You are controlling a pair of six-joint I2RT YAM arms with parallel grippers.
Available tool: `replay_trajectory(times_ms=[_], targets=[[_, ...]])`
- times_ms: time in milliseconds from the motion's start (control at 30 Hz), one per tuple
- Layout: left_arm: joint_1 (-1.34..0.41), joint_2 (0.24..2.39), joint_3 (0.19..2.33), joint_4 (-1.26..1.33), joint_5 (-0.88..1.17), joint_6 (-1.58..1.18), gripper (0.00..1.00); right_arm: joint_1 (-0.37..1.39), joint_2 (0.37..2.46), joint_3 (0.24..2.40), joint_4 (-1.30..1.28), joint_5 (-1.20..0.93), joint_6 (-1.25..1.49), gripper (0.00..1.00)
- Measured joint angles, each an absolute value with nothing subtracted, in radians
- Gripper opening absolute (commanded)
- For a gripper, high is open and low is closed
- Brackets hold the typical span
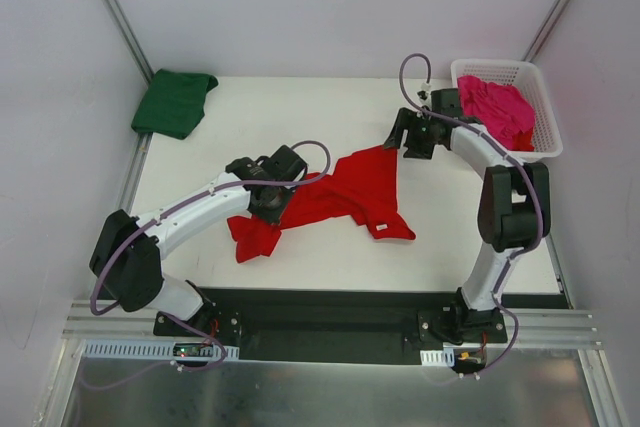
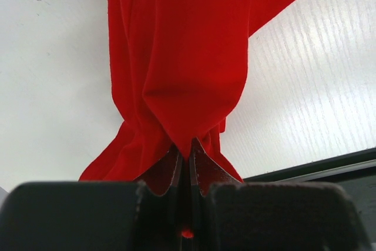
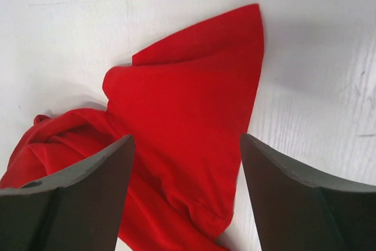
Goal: Fold and stack the t-shirts
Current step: Move the tshirt to the center of the board, then flatten out the tshirt
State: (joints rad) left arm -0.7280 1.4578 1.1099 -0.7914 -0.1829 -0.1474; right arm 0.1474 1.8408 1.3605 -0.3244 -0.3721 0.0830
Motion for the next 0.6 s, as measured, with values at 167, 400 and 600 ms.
replay_trajectory(times_ms=[167,400,600], targets=[[-0.728,1.428,1.109,-0.787,-0.183,-0.157,0.00,0.146,1.947,1.469,-0.337,-0.379,0.076,0.76],[-0.728,1.395,1.108,-0.771,-0.183,-0.169,0.00,0.145,2.058,1.626,-0.395,-0.320,0.039,0.76],[-0.731,1.395,1.108,-0.767,-0.183,-0.169,0.00,0.143,2.112,1.691,-0.447,-0.276,0.025,0.76]])
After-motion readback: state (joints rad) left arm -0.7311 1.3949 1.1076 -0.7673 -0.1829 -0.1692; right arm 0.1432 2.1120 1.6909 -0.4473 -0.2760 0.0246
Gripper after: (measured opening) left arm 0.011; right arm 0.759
